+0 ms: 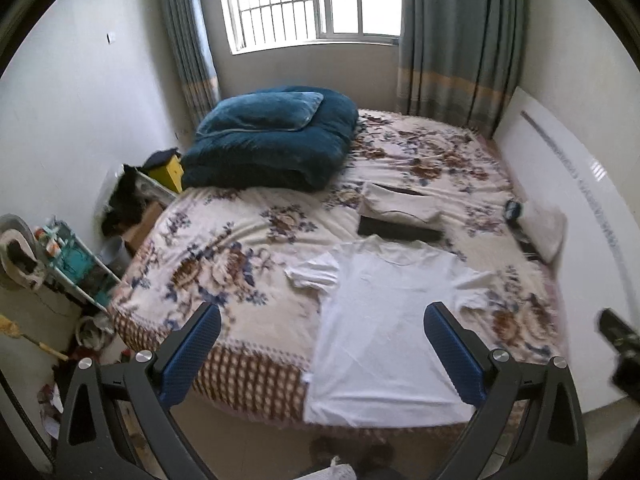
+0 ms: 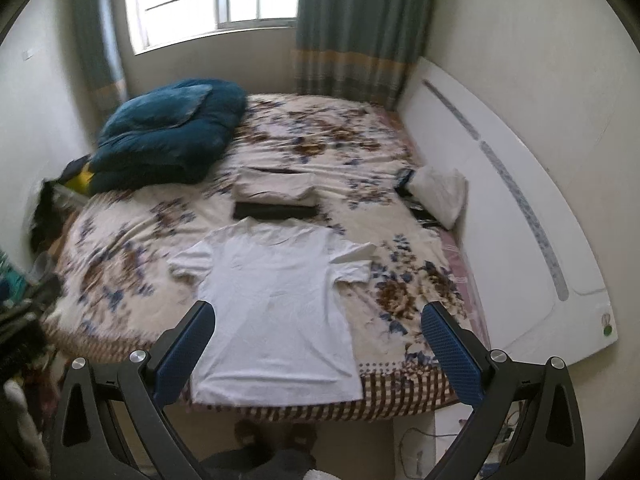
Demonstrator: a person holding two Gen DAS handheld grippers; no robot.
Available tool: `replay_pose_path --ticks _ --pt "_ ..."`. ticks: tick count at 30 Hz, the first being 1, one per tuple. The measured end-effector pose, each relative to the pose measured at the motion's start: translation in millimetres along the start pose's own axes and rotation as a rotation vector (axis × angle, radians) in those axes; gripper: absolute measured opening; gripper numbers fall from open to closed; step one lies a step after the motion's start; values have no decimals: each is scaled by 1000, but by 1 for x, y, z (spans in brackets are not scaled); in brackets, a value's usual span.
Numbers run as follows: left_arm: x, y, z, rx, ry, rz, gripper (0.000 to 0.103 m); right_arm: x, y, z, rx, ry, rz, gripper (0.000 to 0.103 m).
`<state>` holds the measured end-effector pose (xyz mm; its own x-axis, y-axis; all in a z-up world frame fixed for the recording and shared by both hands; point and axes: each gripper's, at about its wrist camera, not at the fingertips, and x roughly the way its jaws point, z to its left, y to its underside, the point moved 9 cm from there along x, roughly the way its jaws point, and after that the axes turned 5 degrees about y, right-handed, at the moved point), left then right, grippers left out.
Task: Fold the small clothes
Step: 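Lower both tools to the white T-shirt and approach its sleeves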
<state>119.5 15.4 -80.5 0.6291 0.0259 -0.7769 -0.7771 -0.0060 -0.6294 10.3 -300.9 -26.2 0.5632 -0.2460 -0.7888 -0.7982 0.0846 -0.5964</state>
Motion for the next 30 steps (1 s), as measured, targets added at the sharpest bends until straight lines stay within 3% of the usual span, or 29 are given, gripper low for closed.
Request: replay_pose_path --ticks 3,7,12,16,20,24,28,30 --pt "41 3 3 21 -28 0 103 48 8 -24 104 36 45 103" --pt "117 15 -5 40 -33 88 103 139 38 -59 276 28 184 103" --pt "211 36 -17 44 -57 198 103 279 87 -103 479 -2 367 103" --pt "313 69 -21 47 -134 334 103 413 116 -120 653 -54 474 101" --pt "400 107 -18 -28 -167 434 103 560 133 -116 805 -131 514 92" --pt "489 143 -20 -100 -177 531 103 670 146 -105 982 -184 542 92" --pt "553 162 -28 -154 -148 582 103 747 154 -88 1139 -226 544 91" --pt "571 164 -36 -160 -129 584 103 769 151 -83 1188 -240 504 80"
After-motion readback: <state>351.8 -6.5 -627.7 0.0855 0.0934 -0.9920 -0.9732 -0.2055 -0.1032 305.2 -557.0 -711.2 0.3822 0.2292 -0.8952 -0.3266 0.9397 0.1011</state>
